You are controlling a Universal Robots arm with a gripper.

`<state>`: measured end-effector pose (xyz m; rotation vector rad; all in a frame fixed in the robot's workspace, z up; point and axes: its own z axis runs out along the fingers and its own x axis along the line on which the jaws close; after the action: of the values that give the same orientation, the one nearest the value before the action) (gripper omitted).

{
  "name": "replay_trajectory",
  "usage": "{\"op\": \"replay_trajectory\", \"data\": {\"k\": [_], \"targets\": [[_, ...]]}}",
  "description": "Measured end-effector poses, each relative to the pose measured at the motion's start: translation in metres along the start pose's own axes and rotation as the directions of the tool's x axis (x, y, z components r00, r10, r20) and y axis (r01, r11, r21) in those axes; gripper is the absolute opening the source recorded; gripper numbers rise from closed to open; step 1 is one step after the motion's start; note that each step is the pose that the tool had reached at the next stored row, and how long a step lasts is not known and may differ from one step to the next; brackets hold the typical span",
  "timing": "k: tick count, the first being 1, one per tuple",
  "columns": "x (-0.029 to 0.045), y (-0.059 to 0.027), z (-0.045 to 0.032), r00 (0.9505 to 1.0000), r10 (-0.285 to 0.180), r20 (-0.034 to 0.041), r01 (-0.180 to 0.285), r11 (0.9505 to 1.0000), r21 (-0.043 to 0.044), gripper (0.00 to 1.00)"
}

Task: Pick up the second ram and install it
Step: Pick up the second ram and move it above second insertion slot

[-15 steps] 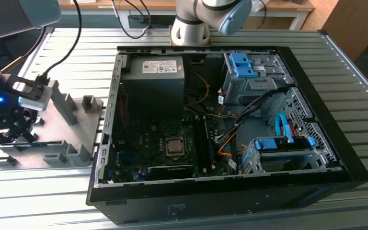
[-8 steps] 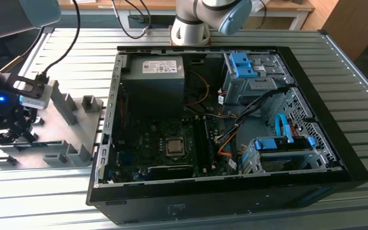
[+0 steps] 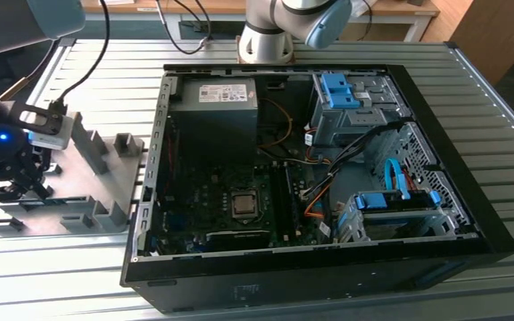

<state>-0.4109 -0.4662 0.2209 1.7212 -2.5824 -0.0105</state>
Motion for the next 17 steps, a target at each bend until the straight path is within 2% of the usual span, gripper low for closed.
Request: {"op": "replay_trajectory", "data": {"k": [9,17], "targets": [[0.0,0.0,0.0,0.9984,-0.057,-0.0016,0.057,0.9984,0.0015,0.1],[0.0,0.0,0.0,0.9943,-0.107,-0.0031,0.107,0.9943,0.0028,0.1]]}}
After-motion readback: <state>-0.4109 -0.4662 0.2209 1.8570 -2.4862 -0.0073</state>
